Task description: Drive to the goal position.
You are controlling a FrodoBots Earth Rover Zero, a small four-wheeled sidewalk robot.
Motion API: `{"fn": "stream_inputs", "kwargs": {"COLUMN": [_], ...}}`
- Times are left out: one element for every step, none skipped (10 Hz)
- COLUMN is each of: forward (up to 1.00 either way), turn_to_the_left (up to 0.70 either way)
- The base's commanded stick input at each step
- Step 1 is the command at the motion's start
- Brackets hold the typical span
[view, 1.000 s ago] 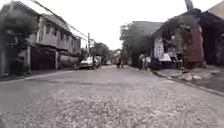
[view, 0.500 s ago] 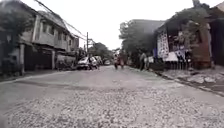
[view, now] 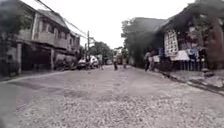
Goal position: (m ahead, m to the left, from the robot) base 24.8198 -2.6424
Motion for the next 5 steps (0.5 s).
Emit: {"fn": "stream_inputs", "kwargs": {"forward": [1.0, 1.0, 1.0, 1.0, 1.0], "turn_to_the_left": [0.0, 0.0, 0.0, 0.0, 0.0]}}
